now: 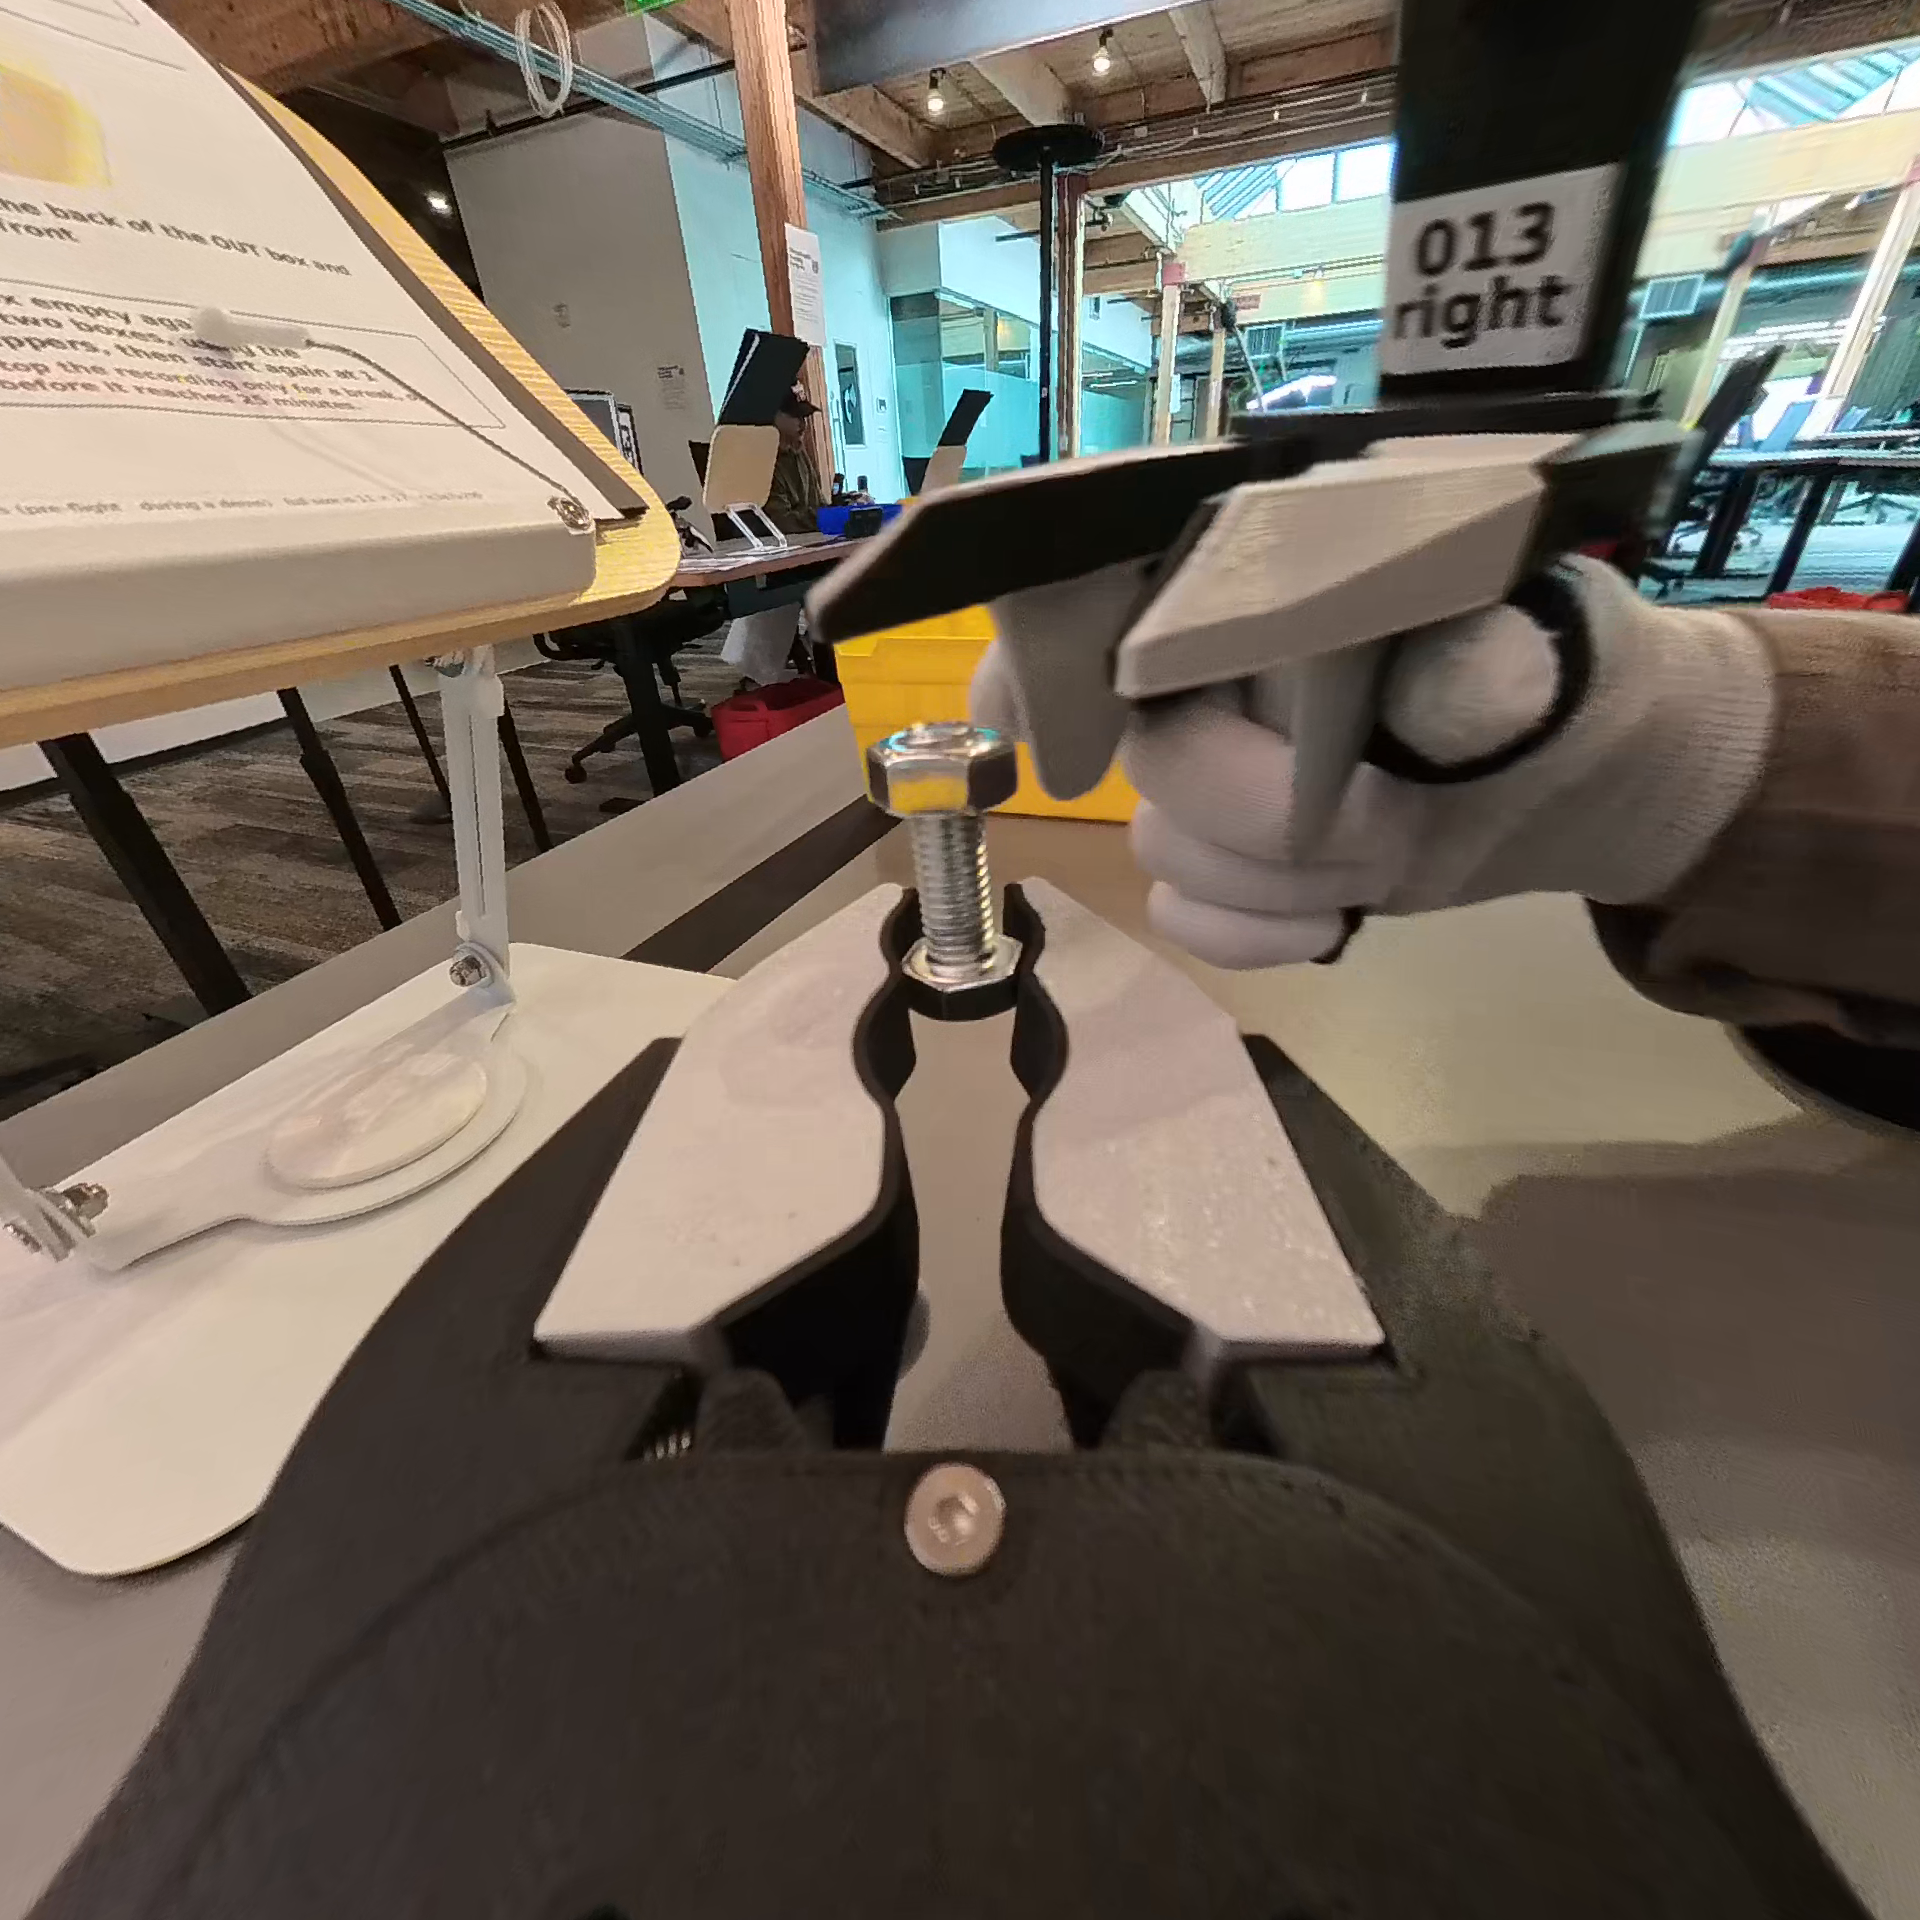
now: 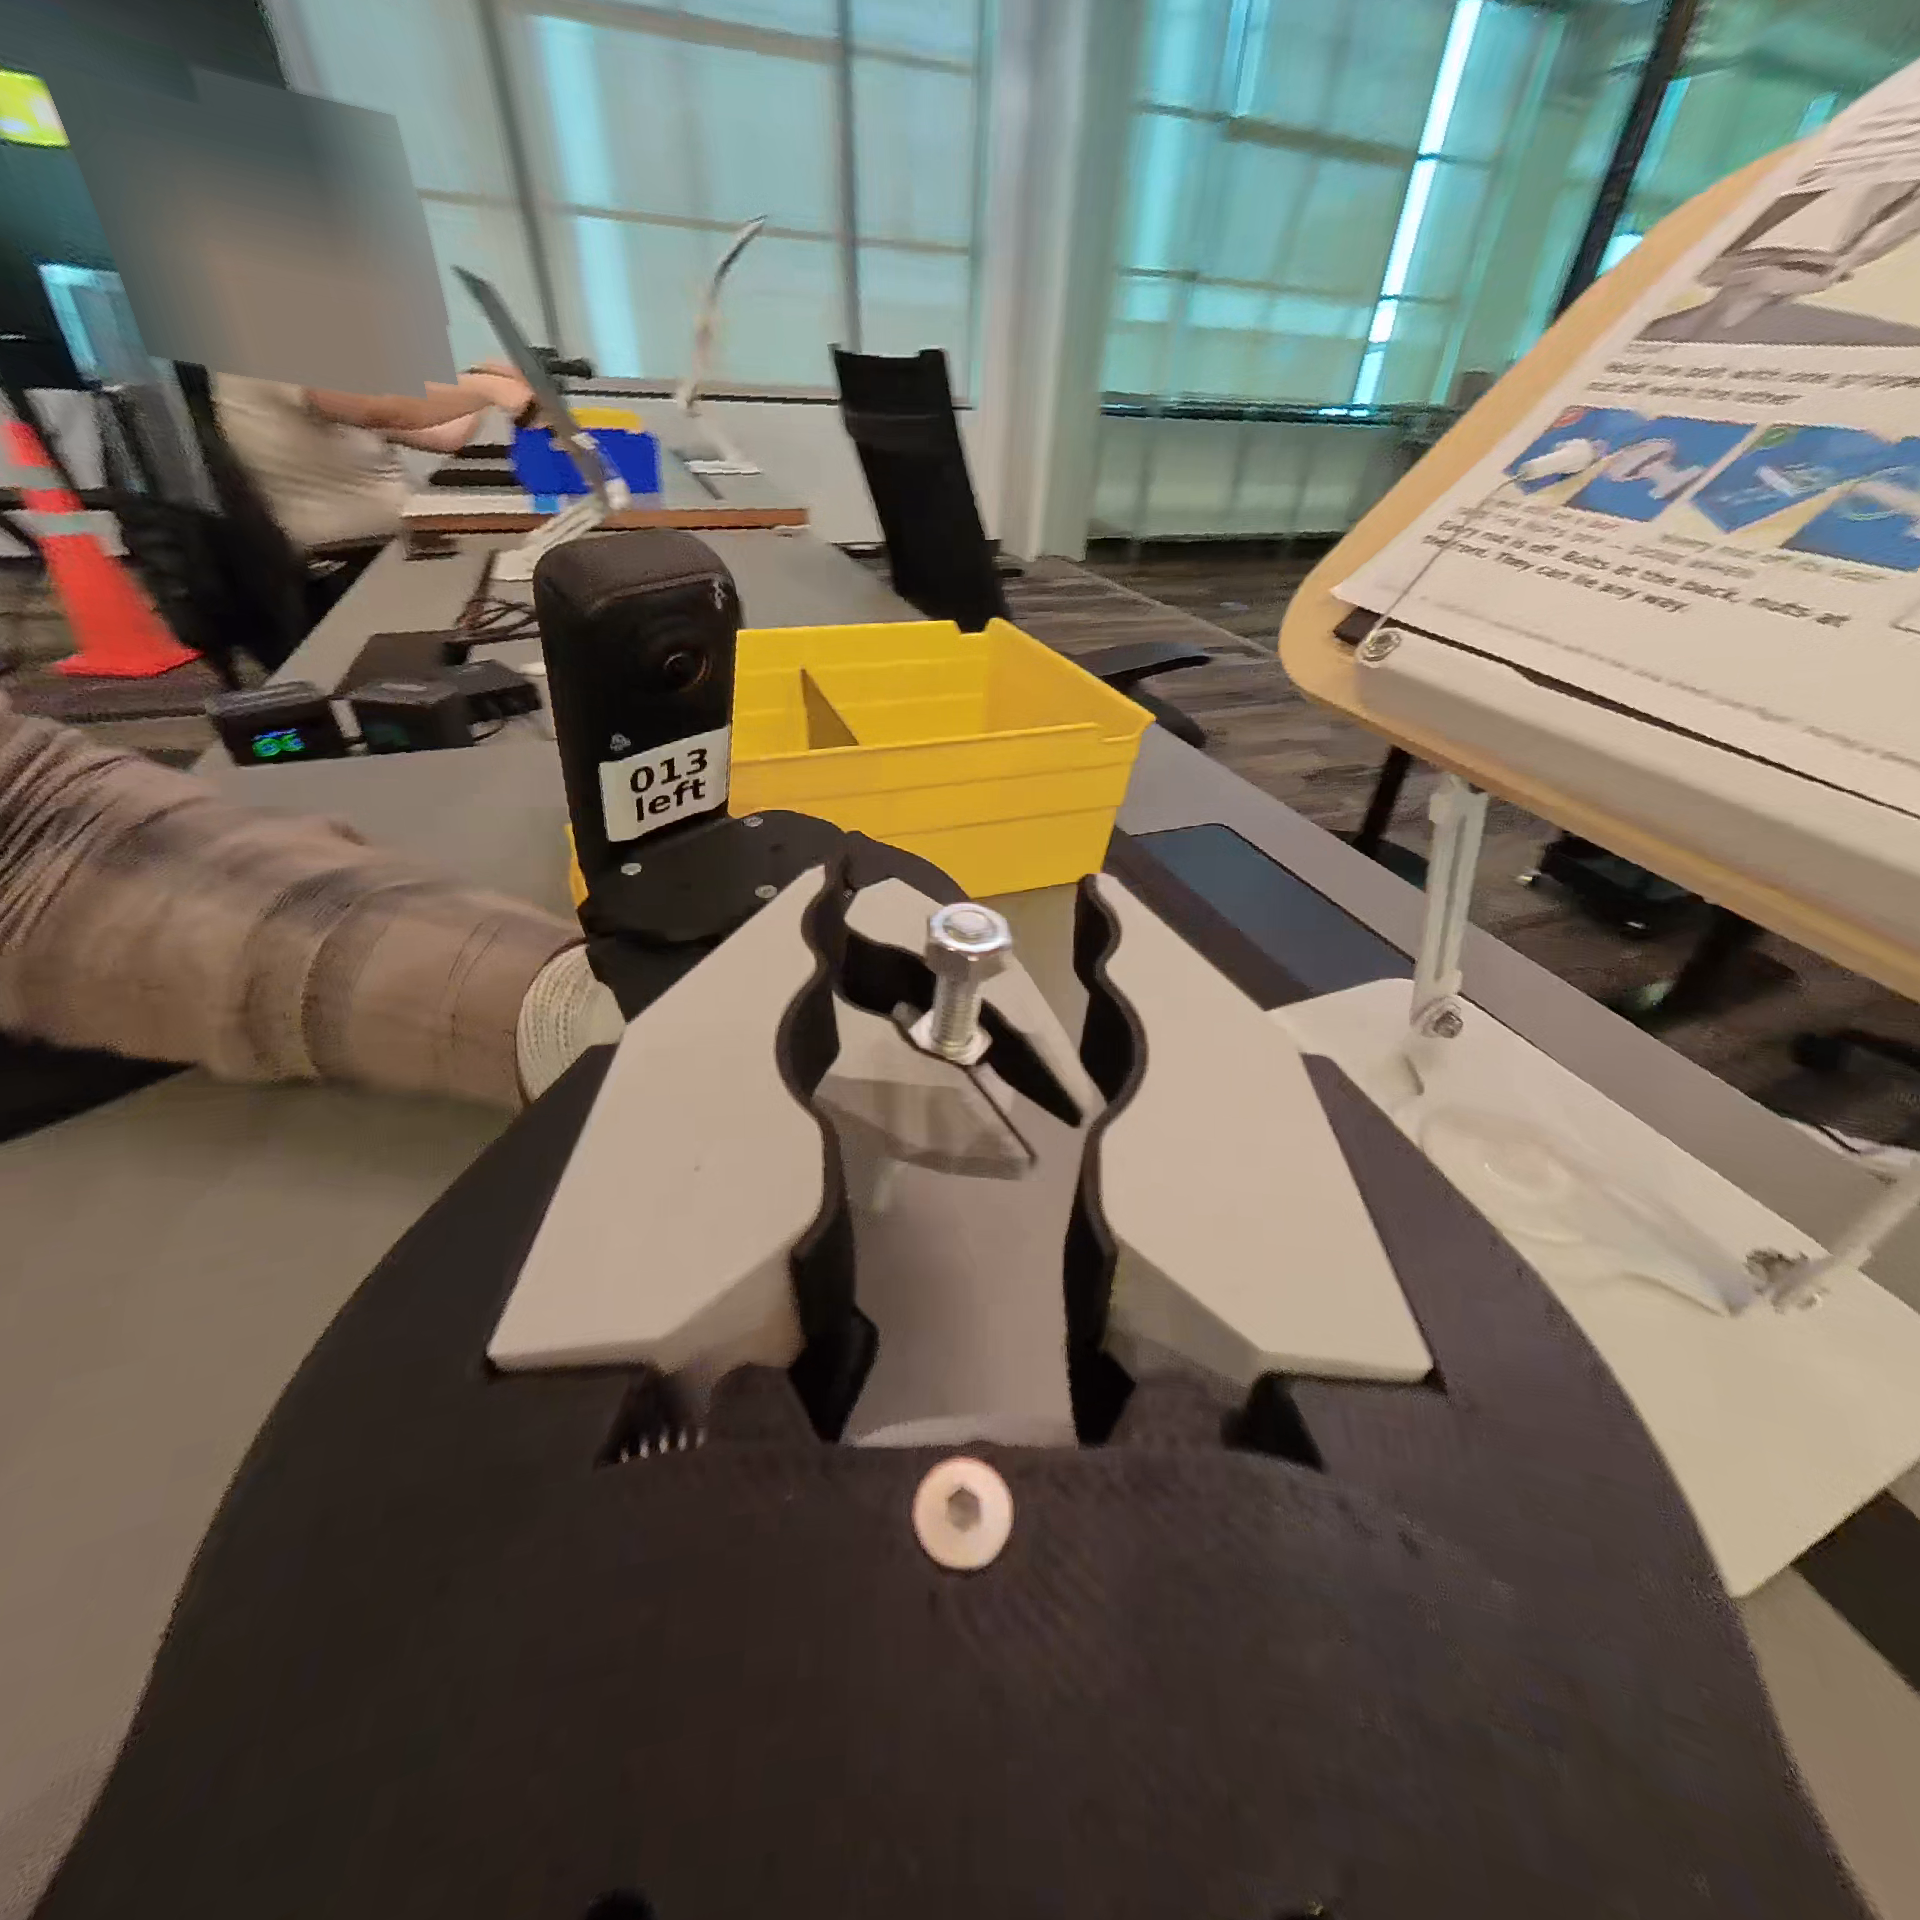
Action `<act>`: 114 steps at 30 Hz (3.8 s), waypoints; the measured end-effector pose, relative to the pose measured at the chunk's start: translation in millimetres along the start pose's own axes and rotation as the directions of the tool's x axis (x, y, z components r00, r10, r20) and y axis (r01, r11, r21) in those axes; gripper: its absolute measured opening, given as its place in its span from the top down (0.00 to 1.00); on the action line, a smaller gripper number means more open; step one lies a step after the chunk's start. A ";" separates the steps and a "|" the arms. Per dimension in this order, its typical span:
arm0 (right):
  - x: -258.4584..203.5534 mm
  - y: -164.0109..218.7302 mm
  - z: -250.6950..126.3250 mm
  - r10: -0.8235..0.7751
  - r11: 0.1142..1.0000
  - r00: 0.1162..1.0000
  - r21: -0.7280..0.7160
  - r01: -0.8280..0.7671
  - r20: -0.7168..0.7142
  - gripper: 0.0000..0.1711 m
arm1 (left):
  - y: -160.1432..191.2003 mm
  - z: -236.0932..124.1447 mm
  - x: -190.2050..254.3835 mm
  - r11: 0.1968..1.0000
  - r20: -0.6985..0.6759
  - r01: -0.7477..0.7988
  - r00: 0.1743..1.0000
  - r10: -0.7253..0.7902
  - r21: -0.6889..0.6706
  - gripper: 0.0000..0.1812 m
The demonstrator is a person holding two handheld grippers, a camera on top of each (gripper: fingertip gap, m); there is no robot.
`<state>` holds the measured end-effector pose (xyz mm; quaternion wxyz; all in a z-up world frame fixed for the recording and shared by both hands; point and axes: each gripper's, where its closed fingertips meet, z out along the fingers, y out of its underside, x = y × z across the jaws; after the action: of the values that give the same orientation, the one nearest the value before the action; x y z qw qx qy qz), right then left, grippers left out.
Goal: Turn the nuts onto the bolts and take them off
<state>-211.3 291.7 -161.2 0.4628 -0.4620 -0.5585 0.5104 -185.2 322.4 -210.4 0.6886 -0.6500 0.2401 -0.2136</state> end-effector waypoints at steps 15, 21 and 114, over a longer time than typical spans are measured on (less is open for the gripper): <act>-3.3 -2.4 -15.9 0.070 0.998 0.790 -0.039 -0.059 0.609 0.76 | -0.7 -0.6 1.3 1.000 -0.020 0.008 1.000 -0.008 0.006 0.92; -0.3 9.6 -4.9 0.085 0.996 0.740 -0.046 -0.073 0.667 0.79 | -1.0 -0.9 1.6 1.000 -0.027 0.014 1.000 -0.014 0.009 0.92; -0.9 -2.6 -2.1 0.053 0.999 0.721 -0.037 -0.038 0.691 0.78 | -2.1 -2.3 -0.2 0.999 -0.029 0.030 0.999 -0.030 0.020 0.92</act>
<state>-209.2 291.0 -158.6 0.2040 -0.2567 -0.6843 0.6513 -186.7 320.6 -208.4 0.6883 -0.6436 0.2380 -0.2354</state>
